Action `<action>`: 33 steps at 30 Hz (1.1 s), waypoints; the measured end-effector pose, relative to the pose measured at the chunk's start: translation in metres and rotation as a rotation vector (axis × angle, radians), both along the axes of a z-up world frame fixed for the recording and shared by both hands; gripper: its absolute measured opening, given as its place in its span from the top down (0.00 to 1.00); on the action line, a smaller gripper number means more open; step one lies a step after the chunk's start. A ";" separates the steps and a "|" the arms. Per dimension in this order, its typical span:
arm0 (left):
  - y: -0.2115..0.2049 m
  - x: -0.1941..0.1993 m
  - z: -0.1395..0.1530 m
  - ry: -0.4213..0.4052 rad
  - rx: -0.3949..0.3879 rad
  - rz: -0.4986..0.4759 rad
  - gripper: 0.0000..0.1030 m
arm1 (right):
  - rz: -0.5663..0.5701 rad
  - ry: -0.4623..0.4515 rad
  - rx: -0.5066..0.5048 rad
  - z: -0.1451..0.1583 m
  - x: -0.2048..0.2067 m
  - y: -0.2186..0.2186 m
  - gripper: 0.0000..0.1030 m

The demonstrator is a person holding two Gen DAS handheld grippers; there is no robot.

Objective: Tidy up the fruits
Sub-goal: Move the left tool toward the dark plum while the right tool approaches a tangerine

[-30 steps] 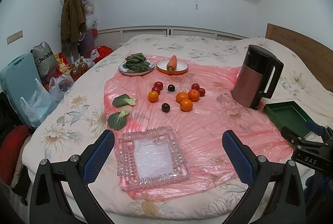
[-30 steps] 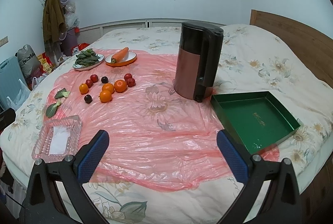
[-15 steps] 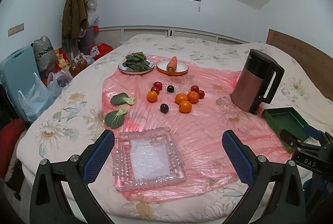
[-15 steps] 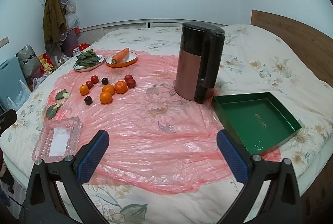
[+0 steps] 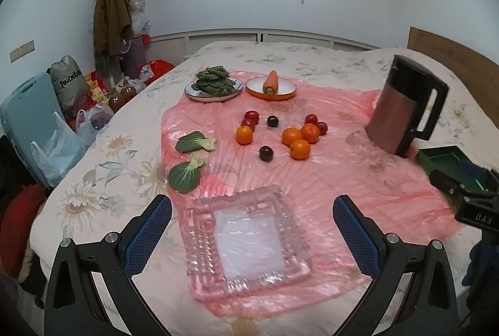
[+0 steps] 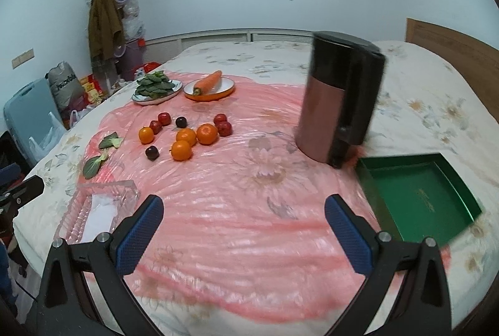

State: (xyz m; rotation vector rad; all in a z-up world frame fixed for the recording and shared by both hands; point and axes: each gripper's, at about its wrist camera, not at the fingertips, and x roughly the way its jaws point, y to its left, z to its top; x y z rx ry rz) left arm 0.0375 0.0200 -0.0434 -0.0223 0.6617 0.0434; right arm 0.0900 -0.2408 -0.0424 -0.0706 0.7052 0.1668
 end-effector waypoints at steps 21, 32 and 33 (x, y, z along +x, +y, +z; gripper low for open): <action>-0.010 0.174 -0.048 0.199 0.016 -0.061 0.25 | 0.264 0.199 0.137 -0.084 0.189 0.054 0.06; -0.002 0.228 -0.092 0.397 -0.069 -0.058 0.57 | 0.185 0.322 0.208 -0.119 0.245 0.073 0.17; -0.002 0.230 -0.095 0.407 -0.074 -0.059 0.57 | 0.180 0.332 0.217 -0.121 0.249 0.073 0.20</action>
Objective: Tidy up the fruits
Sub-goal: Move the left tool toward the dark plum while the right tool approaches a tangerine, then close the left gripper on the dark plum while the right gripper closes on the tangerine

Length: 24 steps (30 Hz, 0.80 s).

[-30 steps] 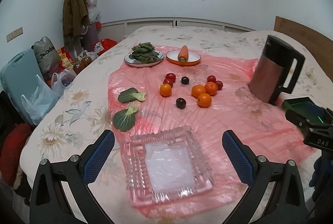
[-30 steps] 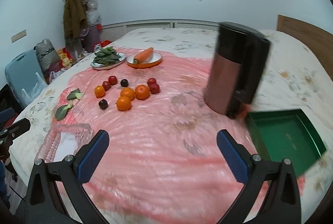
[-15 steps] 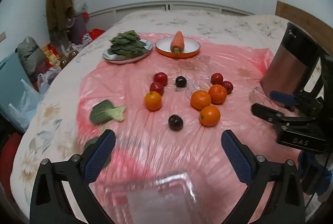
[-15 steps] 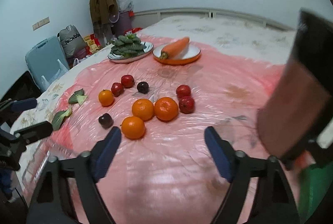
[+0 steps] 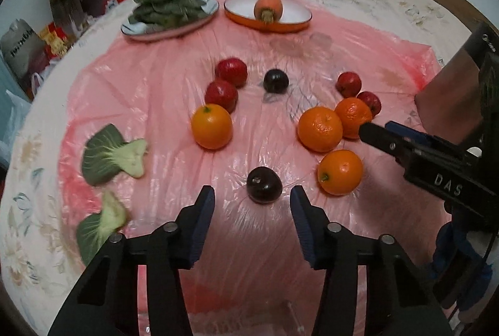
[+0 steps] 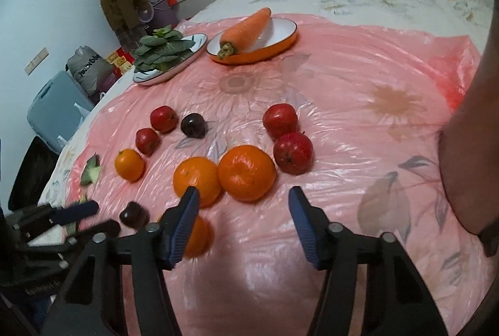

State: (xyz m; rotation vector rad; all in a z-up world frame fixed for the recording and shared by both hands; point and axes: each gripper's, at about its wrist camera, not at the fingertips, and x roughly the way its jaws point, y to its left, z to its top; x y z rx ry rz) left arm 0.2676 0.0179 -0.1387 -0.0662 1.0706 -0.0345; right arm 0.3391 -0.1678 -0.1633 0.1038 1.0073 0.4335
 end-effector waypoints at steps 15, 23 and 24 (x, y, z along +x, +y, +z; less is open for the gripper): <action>0.002 0.020 -0.024 0.095 -0.065 -0.004 0.66 | -0.102 0.103 0.079 -0.016 0.026 0.004 0.23; 0.003 0.021 -0.025 0.110 -0.076 -0.005 0.66 | -0.231 0.178 0.187 -0.023 0.035 -0.002 0.23; 0.003 0.021 -0.025 0.112 -0.078 -0.004 0.66 | -0.242 0.188 0.187 -0.025 0.035 -0.001 0.23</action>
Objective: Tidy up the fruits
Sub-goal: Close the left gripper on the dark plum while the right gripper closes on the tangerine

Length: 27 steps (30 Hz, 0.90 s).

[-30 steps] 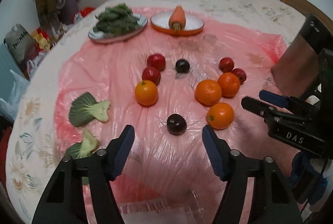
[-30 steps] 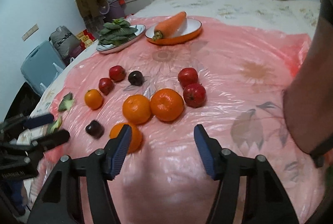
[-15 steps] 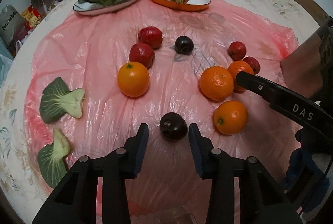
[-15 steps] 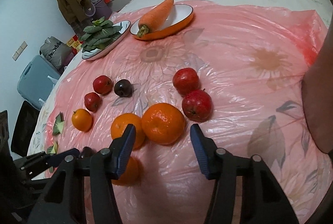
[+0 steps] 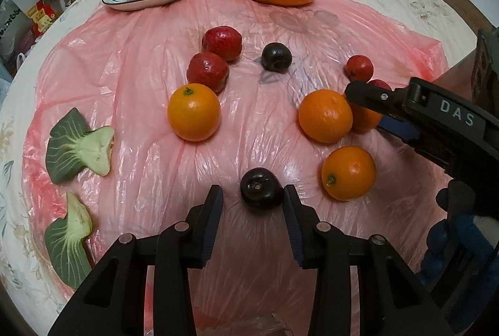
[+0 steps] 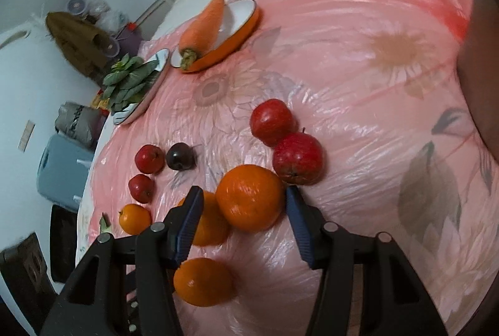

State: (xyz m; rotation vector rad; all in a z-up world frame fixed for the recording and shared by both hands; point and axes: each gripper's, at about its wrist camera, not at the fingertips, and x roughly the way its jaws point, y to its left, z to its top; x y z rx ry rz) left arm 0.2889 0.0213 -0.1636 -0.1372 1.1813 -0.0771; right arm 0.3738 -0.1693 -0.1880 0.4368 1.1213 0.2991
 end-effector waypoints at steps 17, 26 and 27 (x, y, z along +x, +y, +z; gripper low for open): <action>-0.003 -0.005 -0.001 -0.026 0.007 -0.029 0.78 | -0.021 0.018 -0.017 -0.003 0.003 0.001 0.45; 0.000 -0.011 0.012 -0.050 0.010 -0.024 0.79 | -0.014 -0.006 0.025 0.009 -0.008 -0.008 0.45; 0.001 -0.013 0.014 -0.053 0.008 -0.022 0.79 | -0.012 -0.010 0.024 0.010 -0.010 -0.009 0.45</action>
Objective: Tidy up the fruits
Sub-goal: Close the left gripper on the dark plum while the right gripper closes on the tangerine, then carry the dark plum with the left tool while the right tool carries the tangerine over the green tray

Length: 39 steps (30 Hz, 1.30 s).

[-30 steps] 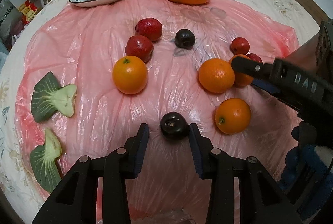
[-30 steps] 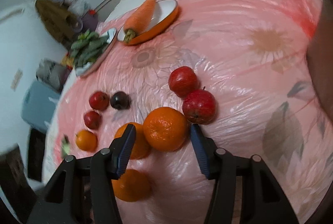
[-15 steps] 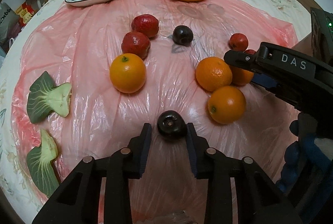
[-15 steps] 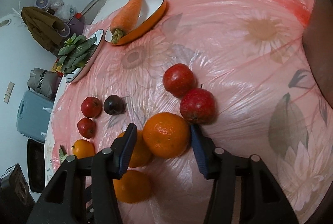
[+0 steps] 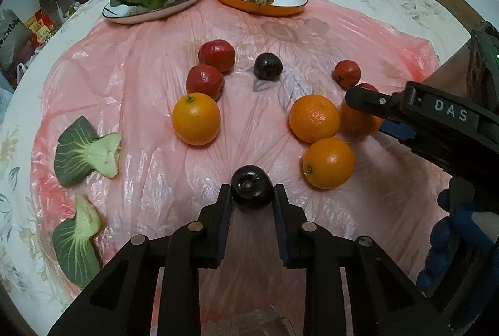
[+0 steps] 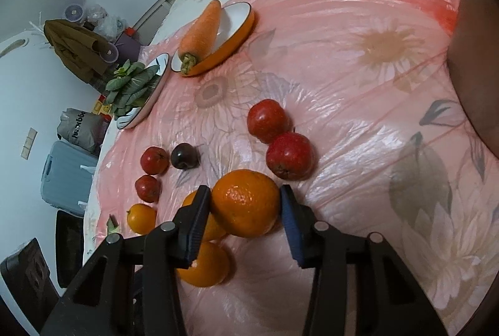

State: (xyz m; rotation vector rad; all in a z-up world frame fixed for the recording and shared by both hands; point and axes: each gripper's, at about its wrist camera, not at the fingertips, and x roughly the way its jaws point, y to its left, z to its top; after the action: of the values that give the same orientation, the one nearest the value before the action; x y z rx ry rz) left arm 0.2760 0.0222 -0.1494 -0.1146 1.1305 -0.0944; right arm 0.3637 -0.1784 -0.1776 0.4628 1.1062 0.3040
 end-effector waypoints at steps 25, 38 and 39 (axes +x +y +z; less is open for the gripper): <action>-0.025 -0.027 0.027 -0.009 -0.002 -0.044 0.80 | 0.067 0.015 -0.021 0.026 -0.073 -0.042 0.45; -0.123 -0.053 0.059 -0.022 -0.048 -0.257 0.80 | 0.006 0.023 -0.051 0.053 -0.124 -0.116 0.45; -0.134 -0.055 0.061 -0.023 -0.052 -0.280 0.80 | -0.008 0.023 -0.055 0.055 -0.128 -0.125 0.45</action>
State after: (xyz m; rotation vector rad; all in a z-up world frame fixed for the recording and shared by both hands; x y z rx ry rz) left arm 0.2213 -0.1123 -0.0883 -0.0005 1.1160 -0.3735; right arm 0.2356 -0.3031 -0.1227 0.4229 1.1322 0.2617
